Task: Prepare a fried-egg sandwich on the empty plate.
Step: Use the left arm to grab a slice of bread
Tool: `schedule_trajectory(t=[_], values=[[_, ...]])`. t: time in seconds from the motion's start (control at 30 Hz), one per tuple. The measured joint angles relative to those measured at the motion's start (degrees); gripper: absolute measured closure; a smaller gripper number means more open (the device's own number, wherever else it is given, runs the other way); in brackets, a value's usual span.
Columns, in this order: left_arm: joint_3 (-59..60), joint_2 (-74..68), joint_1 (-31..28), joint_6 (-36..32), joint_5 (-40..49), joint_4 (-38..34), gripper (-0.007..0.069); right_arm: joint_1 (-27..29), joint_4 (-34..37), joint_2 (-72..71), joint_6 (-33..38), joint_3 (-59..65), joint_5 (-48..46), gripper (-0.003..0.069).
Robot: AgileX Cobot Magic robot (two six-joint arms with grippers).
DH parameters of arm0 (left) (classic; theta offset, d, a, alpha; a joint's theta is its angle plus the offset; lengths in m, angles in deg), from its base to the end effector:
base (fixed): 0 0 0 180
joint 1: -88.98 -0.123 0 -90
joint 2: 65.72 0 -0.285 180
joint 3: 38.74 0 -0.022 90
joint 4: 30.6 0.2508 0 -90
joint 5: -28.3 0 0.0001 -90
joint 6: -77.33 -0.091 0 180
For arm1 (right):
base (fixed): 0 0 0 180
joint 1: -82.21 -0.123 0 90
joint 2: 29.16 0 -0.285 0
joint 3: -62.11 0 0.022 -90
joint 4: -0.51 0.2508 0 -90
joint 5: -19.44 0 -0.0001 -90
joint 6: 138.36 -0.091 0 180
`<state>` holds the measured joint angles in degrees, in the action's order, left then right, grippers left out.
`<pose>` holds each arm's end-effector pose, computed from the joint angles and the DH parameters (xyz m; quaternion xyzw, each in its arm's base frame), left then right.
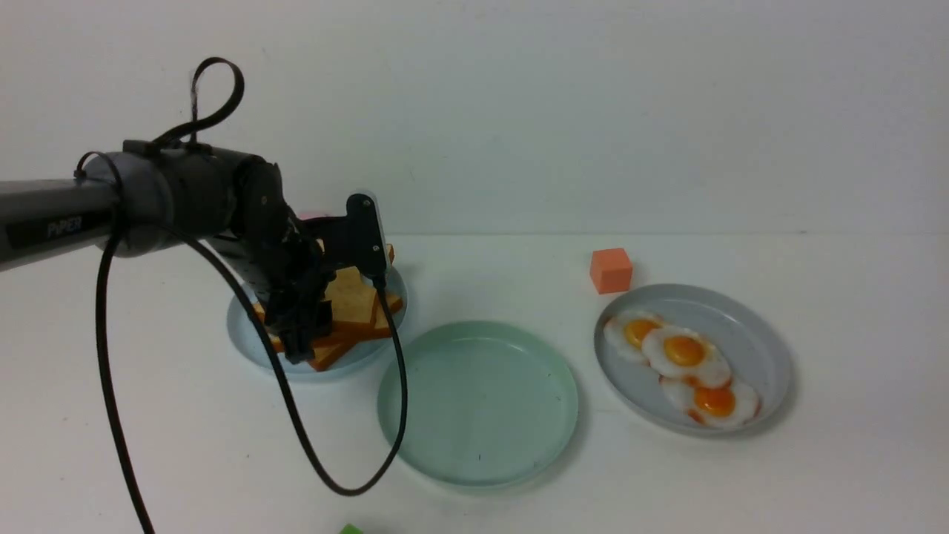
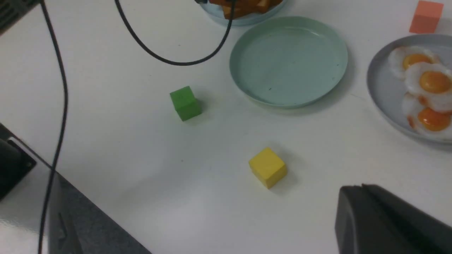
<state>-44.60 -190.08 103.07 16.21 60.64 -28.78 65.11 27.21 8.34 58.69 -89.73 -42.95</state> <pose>0.4233 -0.1046 0.1784 0.5991 0.7600 0.1111 0.2262 0.0480 0.0527 0.3716 -0.2505 0.8381 0.2310 0.4260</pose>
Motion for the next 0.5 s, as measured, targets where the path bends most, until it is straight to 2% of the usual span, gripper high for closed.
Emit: schedule_trajectory(t=[0.03, 0.1, 0.4, 0.5], values=[[0.0, 0.0, 0.0, 0.0, -0.02, 0.0, 0.0342, 0.0, 0.27, 0.0, -0.09, 0.0, 0.0, 0.0627], [-0.04, 0.0, 0.0, 0.0, -0.46, -0.07, 0.0407, 0.0, 1.59, 0.0, -0.27, 0.0, 0.0, 0.0627], [-0.04, 1.08, 0.32, 0.95, 0.53, -0.53, 0.043, 0.0, 2.52, 0.0, 0.08, -0.07, -0.55, 0.0627], [0.53, 3.89, 0.77, 3.09, 2.74, -0.42, 0.0461, 0.0, 2.4, 0.0, 0.74, -0.07, -0.55, 0.0624]])
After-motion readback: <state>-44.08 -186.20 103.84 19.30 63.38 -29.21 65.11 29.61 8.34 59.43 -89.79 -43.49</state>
